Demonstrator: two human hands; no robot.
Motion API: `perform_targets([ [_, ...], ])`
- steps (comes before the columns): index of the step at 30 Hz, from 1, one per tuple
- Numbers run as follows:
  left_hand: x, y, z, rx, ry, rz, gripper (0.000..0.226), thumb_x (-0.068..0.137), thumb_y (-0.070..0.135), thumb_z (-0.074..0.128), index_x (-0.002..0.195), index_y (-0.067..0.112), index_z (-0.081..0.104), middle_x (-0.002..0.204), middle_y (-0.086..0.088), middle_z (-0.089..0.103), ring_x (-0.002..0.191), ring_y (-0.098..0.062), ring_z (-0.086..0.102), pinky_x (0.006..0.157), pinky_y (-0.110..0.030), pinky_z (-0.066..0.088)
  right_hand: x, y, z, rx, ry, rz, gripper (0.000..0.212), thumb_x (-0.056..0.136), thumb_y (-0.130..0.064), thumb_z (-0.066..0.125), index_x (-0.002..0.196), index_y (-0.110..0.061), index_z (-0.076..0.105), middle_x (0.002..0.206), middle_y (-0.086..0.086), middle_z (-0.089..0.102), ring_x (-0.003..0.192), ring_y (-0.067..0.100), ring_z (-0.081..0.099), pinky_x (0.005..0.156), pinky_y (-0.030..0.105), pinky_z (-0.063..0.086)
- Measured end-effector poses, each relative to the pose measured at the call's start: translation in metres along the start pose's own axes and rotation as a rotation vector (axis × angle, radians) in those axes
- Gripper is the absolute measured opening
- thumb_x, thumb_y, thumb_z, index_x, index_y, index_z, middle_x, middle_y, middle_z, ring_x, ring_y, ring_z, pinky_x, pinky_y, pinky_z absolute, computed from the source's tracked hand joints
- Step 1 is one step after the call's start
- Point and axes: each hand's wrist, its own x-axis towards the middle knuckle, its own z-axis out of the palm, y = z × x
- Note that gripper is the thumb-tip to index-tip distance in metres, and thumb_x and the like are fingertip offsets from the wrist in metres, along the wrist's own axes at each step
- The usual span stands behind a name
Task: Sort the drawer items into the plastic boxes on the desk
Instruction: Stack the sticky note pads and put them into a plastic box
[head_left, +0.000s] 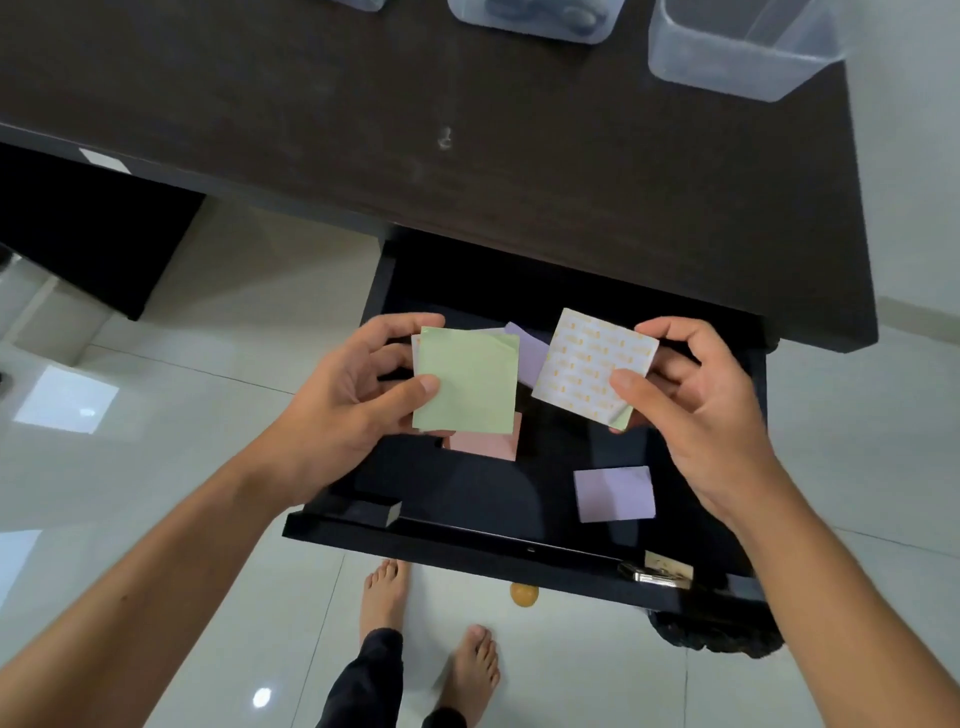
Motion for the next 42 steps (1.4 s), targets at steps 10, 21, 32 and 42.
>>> perform_targets([
  [10,0.023,-0.010,0.045,0.030,-0.163,-0.004,0.052,0.098,0.005,0.063,0.145,0.024,0.051,0.129,-0.011,0.072,0.118,-0.031,0.072,0.084,-0.041,0.064,-0.026,0.007,0.001,0.088,0.013,-0.029,0.038,0.088,-0.021,0.076,0.124,-0.022,0.062,0.115,0.006,0.077,0.105,0.024,0.076,0.079,0.039,0.065],
  [21,0.028,-0.018,0.045,0.005,-0.186,0.015,0.067,0.083,0.013,0.080,0.143,0.025,0.053,0.128,-0.013,0.069,0.120,-0.035,0.070,0.093,-0.048,0.062,-0.015,0.026,0.020,-0.075,-0.036,-0.067,0.039,0.097,-0.018,0.074,0.133,-0.030,0.064,0.117,-0.006,0.072,0.108,0.017,0.073,0.080,0.032,0.065],
  [32,0.028,-0.006,0.028,0.011,-0.024,0.153,0.051,0.086,0.008,0.073,0.133,0.024,0.061,0.123,-0.018,0.072,0.110,-0.032,0.075,0.089,-0.037,0.061,-0.002,0.044,0.021,-0.204,-0.106,0.060,0.025,0.092,-0.015,0.081,0.111,-0.030,0.073,0.102,-0.008,0.076,0.092,0.011,0.074,0.084,0.028,0.061],
  [42,0.034,-0.015,0.017,0.073,0.011,0.186,0.053,0.095,0.007,0.067,0.144,0.019,0.048,0.130,-0.022,0.066,0.120,-0.033,0.069,0.097,-0.039,0.058,0.021,0.070,0.051,-0.735,-0.294,-0.087,0.063,0.081,-0.040,0.090,0.138,-0.030,0.066,0.103,-0.016,0.056,0.083,0.004,0.057,0.076,0.024,0.050],
])
